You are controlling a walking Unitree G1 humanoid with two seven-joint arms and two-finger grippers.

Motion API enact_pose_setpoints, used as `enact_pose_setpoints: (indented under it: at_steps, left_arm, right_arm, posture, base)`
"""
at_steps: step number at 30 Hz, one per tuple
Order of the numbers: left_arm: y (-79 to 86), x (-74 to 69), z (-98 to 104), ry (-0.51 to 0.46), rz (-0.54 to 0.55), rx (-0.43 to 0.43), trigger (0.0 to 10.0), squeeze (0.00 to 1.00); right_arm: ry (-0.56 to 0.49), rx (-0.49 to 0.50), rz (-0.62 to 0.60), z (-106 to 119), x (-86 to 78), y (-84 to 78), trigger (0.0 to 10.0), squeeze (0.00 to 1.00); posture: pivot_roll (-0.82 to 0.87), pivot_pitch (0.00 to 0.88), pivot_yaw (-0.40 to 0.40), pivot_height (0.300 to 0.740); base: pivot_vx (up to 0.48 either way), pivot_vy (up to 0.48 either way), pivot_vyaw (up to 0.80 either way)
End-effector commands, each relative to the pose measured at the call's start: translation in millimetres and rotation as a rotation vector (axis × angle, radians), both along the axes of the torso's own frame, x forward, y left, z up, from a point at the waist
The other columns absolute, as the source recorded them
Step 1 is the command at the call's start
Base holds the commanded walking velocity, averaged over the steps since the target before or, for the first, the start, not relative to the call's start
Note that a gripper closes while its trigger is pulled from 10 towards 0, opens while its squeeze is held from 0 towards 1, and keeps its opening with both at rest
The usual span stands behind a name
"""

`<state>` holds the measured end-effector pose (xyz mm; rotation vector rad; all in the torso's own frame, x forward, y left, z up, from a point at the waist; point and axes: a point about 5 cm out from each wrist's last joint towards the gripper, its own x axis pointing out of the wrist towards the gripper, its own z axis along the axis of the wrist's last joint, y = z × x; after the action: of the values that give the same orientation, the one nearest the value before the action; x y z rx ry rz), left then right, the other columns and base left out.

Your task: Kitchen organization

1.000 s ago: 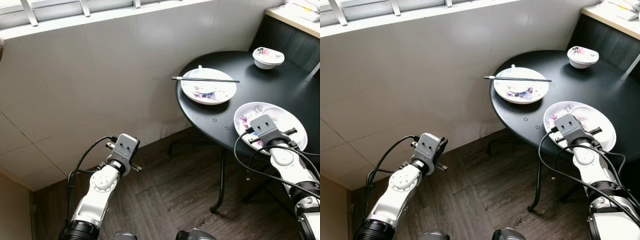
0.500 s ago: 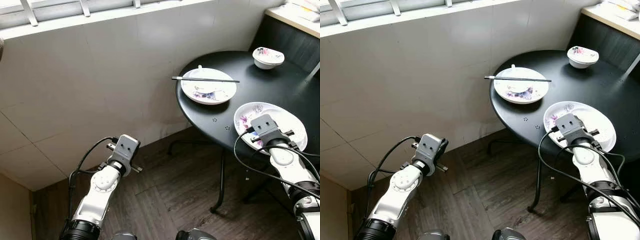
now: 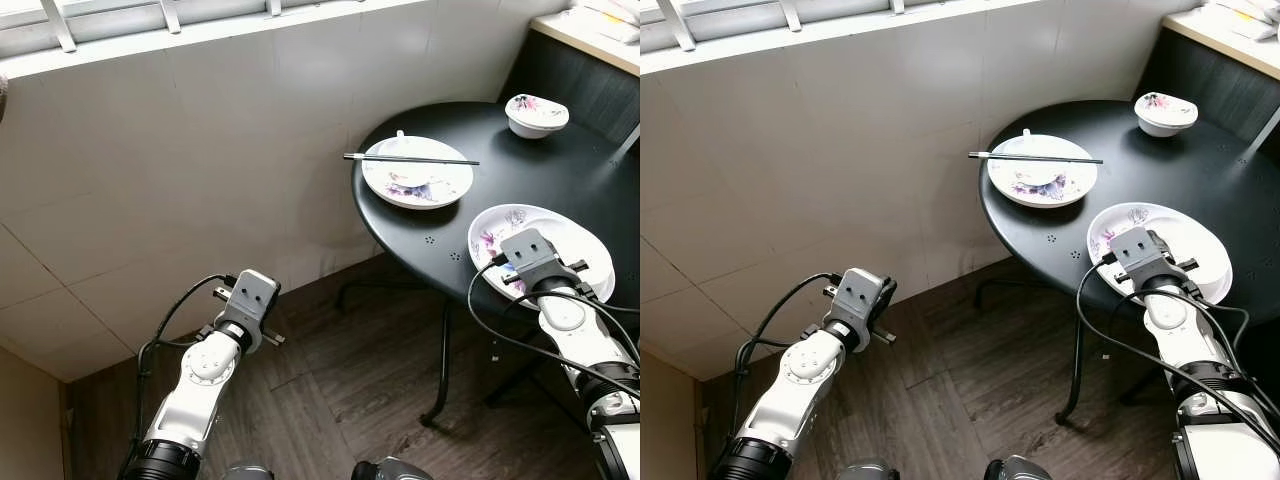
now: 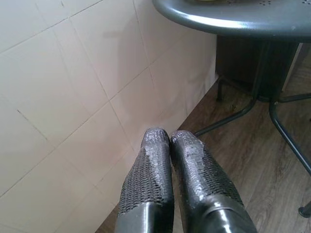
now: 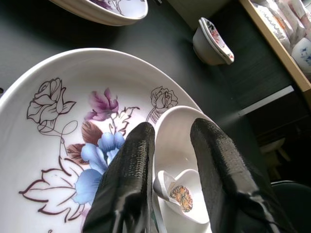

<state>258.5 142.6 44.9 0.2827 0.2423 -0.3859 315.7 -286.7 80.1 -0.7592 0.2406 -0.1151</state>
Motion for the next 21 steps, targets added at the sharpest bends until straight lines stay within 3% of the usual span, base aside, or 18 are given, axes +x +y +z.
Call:
enact_pose_setpoints:
  at_steps: [1, 13, 21]
  left_arm:
    - [-0.6, 1.8, 0.6, -0.008, -0.016, 0.017, 10.0, 0.0]
    - [0.1, 3.4, 0.2, -0.007, -0.016, 0.023, 10.0, 0.0]
    - [-0.6, 4.8, -0.4, -0.007, -0.017, 0.025, 10.0, 0.0]
  right_arm:
    - [-0.038, 0.006, -0.007, 8.1, 4.0, -0.9, 10.0, 0.0]
    - [-0.107, 0.019, -0.062, 13.1, 3.6, -2.7, 10.0, 0.0]
    - [-0.098, 0.021, -0.07, 7.1, -0.2, 0.3, 10.0, 0.0]
  posture:
    - [0.15, 0.0, -0.036, 0.74]
    - [0.15, 0.0, -0.032, 0.74]
    - [0.14, 0.0, -0.032, 0.74]
  base:
    - [0.0, 0.0, 0.0]
    - [0.0, 0.0, 0.0]
    - [0.0, 0.0, 0.0]
